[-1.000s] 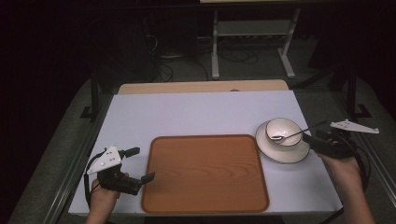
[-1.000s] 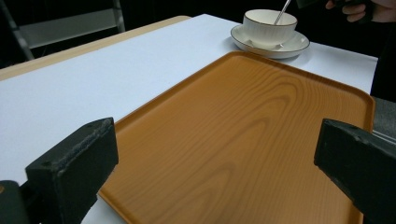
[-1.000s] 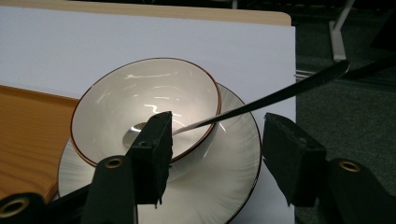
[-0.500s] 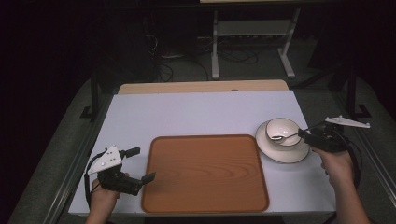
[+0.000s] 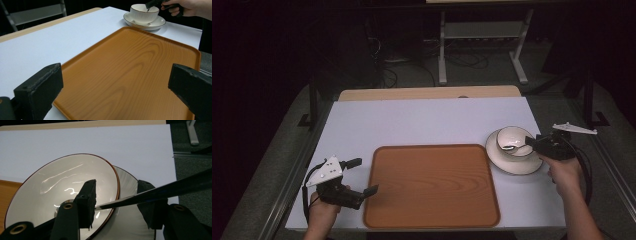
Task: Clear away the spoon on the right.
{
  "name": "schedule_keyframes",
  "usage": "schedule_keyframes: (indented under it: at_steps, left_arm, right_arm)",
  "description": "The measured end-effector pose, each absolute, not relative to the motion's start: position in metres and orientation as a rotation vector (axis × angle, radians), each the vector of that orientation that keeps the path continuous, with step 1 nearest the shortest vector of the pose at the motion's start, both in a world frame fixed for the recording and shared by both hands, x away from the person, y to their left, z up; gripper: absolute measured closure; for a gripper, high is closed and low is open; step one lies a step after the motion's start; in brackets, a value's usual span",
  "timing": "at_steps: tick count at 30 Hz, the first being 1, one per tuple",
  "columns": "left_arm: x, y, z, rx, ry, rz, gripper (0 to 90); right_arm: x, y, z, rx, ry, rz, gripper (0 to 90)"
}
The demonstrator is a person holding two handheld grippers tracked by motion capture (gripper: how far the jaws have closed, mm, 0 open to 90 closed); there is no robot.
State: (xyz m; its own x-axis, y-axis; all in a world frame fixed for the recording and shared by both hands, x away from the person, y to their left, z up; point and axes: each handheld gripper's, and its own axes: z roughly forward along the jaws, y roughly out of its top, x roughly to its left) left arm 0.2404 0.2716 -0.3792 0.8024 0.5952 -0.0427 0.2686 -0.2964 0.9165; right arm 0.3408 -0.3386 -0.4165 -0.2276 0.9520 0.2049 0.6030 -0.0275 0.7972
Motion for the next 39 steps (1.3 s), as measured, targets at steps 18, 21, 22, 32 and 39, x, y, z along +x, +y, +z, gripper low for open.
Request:
schedule_keyframes:
  at_steps: [18,21,22,32,39]
  left_arm:
    - [0.24,0.272,-0.379,1.888,0.653,0.373,0.0]
    - [0.24,0.272,-0.379,1.887,0.655,0.373,0.0]
    - [0.24,0.272,-0.379,1.887,0.654,0.373,0.0]
    - [0.24,0.273,-0.379,1.886,0.653,0.372,0.0]
    - [0.24,0.272,-0.379,1.885,0.652,0.372,0.0]
  right_arm:
    - [0.337,-0.336,-0.416,1.632,1.851,1.142,66.9]
    - [0.336,-0.337,-0.414,1.626,1.841,1.141,68.7]
    - [0.335,-0.337,-0.414,1.624,1.839,1.138,69.1]
    - [0.33,-0.338,-0.401,1.576,1.781,1.143,79.0]
    - [0.327,-0.34,-0.395,1.547,1.774,1.168,83.8]
